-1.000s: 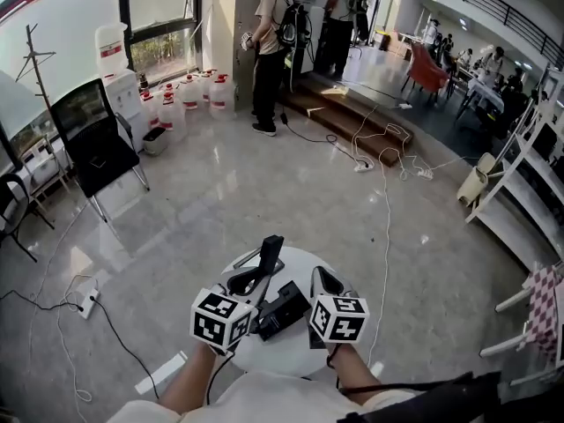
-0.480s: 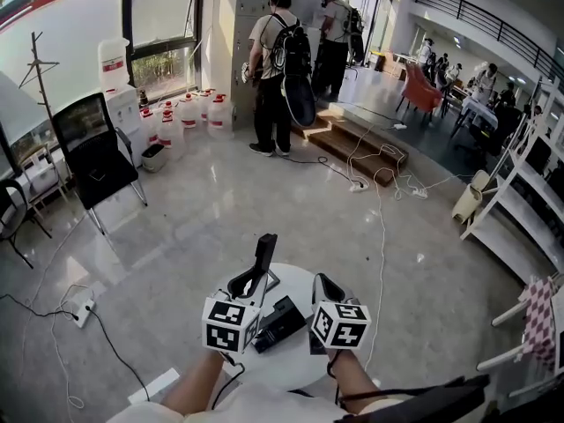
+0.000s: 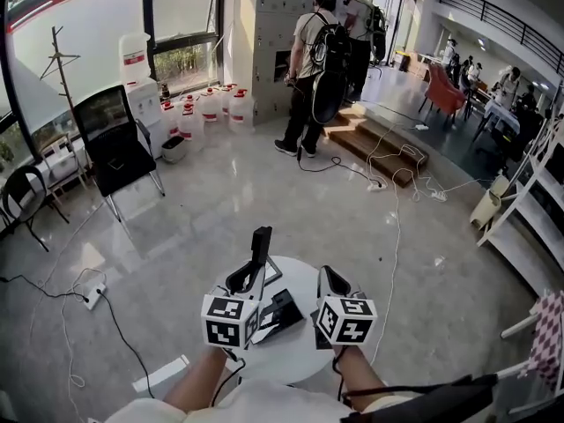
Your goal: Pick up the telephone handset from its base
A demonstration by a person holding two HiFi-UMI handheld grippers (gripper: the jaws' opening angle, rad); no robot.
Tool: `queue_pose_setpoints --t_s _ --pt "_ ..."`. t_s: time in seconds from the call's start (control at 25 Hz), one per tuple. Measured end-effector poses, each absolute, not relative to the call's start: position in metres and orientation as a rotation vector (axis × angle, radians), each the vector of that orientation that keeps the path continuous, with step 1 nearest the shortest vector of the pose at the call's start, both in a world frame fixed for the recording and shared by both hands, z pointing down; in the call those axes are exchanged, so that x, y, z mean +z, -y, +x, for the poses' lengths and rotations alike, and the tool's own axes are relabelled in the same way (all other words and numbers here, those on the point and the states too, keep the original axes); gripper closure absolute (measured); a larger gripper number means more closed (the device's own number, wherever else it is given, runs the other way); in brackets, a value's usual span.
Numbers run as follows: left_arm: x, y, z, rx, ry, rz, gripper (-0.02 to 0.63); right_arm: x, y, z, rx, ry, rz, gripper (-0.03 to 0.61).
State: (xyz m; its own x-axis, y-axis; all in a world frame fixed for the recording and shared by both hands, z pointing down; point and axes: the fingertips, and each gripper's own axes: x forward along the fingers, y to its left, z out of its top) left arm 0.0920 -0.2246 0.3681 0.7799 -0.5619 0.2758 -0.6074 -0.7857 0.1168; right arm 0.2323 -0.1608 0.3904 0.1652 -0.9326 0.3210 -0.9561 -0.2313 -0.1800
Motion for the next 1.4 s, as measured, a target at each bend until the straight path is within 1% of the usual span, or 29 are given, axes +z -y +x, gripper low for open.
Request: queue_pose_setpoints --t_s 0.24,0.48,1.04,1.4 --pt "0.362 0.214 0.098 0.317 1.068 2.750 0.531 0.391 0.157 0.246 0.550 1.969 2.284 0.554" --pt "0.362 0.216 0.080 0.287 1.203 2.691 0.531 0.384 0.167 0.233 0.465 2.044 2.209 0.554" --pt "0.360 0.226 0.049 0.255 1.168 2.727 0.531 0.366 0.177 0.201 0.379 2.011 2.317 0.554" --pt "0.352 0.234 0.048 0.221 1.126 2.753 0.532 0.362 0.179 0.195 0.321 1.956 2.289 0.555"
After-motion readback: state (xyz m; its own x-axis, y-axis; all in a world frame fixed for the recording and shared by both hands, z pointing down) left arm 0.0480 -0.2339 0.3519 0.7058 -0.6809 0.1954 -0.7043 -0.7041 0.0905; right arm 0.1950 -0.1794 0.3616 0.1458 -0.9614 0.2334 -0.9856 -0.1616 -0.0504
